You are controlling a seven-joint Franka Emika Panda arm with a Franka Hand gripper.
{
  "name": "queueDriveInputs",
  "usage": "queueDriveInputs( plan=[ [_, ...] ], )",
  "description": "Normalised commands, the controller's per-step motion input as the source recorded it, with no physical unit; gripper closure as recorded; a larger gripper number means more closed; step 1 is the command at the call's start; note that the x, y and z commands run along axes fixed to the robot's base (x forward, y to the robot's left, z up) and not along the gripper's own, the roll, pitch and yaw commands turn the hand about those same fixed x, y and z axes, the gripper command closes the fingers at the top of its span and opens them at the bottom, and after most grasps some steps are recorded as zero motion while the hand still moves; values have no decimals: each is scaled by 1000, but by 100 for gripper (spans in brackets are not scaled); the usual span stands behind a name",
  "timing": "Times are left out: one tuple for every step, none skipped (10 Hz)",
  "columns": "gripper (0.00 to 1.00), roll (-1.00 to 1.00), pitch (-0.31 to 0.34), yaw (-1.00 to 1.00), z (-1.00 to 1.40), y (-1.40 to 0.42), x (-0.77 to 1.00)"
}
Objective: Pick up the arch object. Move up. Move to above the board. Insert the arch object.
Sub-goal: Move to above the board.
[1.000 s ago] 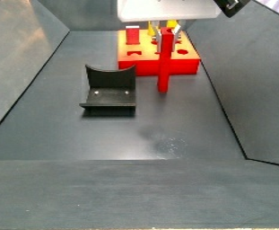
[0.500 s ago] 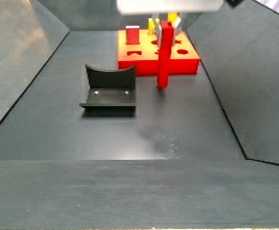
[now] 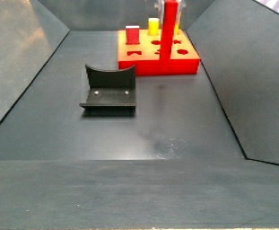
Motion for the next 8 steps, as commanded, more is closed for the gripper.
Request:
queueDriveInputs(
  plan=[
    [100,-130,-79,-348,1000,-90,-154],
    [100,-126,-54,-202,1000,-76,-136],
    [100,-117,-25,-131,1000,-72,-120],
    [100,-113,-8,-98,978,-64,-106],
    [100,-111,16,-59,729,-39,-57],
    [100,-110,40,-44,545,-23,-25],
    [100,-110,73,-35,310,-11,8],
    [100,84,408,-155,289,-1000,115]
  ],
)
